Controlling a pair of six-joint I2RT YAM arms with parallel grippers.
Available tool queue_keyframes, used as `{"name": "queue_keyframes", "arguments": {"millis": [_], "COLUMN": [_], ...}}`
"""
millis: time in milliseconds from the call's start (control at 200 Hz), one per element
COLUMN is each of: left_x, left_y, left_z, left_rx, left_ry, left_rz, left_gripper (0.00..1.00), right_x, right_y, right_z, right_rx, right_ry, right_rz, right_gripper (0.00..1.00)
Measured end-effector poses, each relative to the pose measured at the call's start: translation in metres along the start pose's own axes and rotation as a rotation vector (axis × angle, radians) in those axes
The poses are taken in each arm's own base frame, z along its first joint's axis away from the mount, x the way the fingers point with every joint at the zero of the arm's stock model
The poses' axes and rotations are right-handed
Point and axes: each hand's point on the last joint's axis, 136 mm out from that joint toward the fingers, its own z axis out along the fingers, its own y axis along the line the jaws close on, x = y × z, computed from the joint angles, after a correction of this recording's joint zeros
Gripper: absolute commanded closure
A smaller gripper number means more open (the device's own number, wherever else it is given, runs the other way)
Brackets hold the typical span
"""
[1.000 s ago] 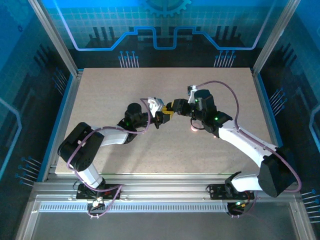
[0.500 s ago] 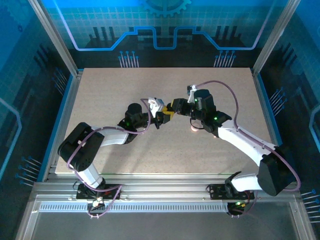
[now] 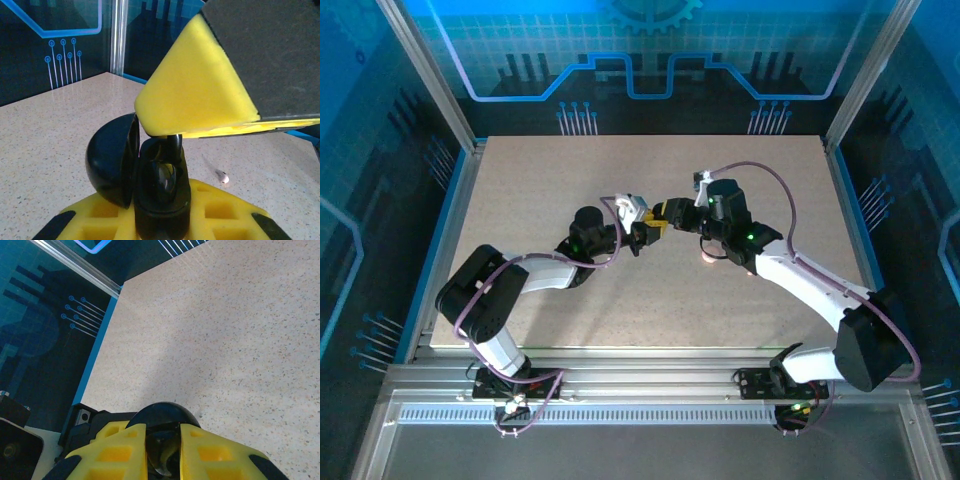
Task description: Insert the wireless bluetooth earbuds into the charging case
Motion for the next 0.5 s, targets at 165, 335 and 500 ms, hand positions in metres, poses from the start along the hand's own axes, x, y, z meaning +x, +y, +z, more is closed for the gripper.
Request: {"name": "queue_keyframes", "arguments": {"millis": [165, 335, 500], "left_x": [0.0000, 0.0022, 0.0036], "left_y": [-0.0004, 0.0001, 0.0001], "left_z": [0.0002, -0.0002, -0.0005], "left_rx": [0.000, -0.004, -0.005], "left_ry": [0.000, 0.006, 0.009], "left_rz": [0.000, -0.003, -0.005], "left_gripper": [0.81, 0.81, 0.81], "right_x": [0.0001, 0.0026, 0.0045], "right_y": [-0.0001, -0.0014, -0.0009], "right_z": [0.0000, 0.0023, 0.0030], "right_rx": [0.000, 0.007, 0.013], "right_ry": [0.001, 0.006, 0.008], "right_rz": [0.007, 0.011, 0.008], "right_gripper": [0.80, 0.76, 0.71]}}
